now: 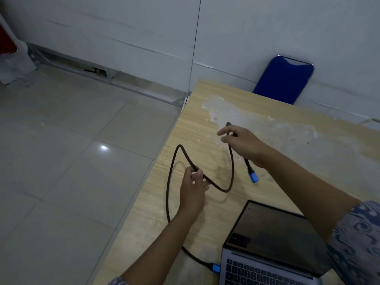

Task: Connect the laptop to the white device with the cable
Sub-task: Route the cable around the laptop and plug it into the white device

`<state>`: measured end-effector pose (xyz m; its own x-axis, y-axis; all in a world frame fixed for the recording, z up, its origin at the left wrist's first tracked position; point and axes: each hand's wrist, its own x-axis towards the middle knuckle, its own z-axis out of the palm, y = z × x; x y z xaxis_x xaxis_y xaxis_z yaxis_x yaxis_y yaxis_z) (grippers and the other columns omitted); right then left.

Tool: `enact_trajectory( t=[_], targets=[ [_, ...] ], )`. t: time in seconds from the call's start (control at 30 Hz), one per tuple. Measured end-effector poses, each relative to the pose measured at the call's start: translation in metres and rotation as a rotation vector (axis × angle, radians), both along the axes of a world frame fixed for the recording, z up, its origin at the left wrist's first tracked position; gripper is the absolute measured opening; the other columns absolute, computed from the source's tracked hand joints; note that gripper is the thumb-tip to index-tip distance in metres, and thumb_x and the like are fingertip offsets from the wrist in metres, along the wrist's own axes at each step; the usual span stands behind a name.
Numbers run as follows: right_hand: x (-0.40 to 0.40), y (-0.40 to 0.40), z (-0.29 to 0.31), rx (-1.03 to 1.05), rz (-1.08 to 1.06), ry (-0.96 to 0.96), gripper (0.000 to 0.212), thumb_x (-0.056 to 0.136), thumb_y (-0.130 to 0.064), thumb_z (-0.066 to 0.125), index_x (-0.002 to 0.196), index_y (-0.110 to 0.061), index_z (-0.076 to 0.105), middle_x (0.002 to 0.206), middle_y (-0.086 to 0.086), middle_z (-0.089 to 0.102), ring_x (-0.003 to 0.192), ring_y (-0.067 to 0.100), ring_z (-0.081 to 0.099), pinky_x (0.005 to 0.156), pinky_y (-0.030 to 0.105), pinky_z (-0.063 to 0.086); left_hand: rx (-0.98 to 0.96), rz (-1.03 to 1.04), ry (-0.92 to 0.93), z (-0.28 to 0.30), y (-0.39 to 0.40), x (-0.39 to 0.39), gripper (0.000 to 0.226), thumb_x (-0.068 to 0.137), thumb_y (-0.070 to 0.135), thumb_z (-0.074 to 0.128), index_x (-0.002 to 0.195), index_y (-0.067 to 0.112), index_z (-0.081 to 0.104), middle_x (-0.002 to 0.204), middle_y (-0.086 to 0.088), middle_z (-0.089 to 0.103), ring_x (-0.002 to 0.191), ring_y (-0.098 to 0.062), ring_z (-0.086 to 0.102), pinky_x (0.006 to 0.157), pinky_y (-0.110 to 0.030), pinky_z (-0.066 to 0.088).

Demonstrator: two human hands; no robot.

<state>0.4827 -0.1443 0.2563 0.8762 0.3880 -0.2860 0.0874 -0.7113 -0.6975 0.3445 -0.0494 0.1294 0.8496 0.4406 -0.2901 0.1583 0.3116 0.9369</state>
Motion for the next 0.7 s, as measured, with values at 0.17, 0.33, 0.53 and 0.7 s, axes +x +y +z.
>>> enact_trajectory(
  t=[0.17,0.33,0.53,0.7],
  targets=[
    [0.004,-0.01,0.001,-0.259,0.296,-0.127,0.023,0.095,-0.035,0.052,0.113,-0.039,0.066,0.108,-0.001,0.064,0.09,0.007,0.058,0.069,0.022,0.04,-0.392,0.046,-0.036,0.023,0.007,0.015,0.013,0.106,0.022,0.044,0.107,0.012,0.052,0.104,-0.006,0.064,0.085,-0.019,0.075,0.074,-0.025,0.059],
    [0.008,-0.021,-0.002,-0.358,0.34,-0.247,0.037,0.098,-0.02,0.047,0.131,-0.033,0.058,0.105,0.001,0.061,0.086,0.012,0.055,0.077,0.028,0.039,-0.526,0.071,-0.035,0.044,0.014,0.033,0.016,0.106,0.024,0.044,0.111,0.012,0.052,0.103,-0.005,0.065,0.084,-0.019,0.073,0.072,-0.027,0.059],
    [0.042,-0.076,-0.016,-0.446,0.131,-0.388,0.035,0.102,-0.016,0.037,0.132,-0.026,0.054,0.125,0.012,0.052,0.1,0.026,0.055,0.084,0.036,0.044,-0.699,0.082,-0.029,0.062,0.017,0.056,0.015,0.105,0.021,0.048,0.095,0.012,0.054,0.092,-0.005,0.065,0.077,-0.021,0.072,0.059,-0.027,0.06],
    [0.067,-0.125,-0.036,-0.423,-0.007,-0.367,0.035,0.102,-0.012,0.037,0.13,-0.023,0.055,0.134,0.017,0.05,0.1,0.028,0.055,0.08,0.035,0.043,-0.879,0.088,-0.078,0.081,0.016,0.076,0.017,0.104,0.017,0.05,0.093,0.006,0.058,0.083,-0.007,0.068,0.062,-0.016,0.074,0.056,-0.027,0.061]
  ],
)
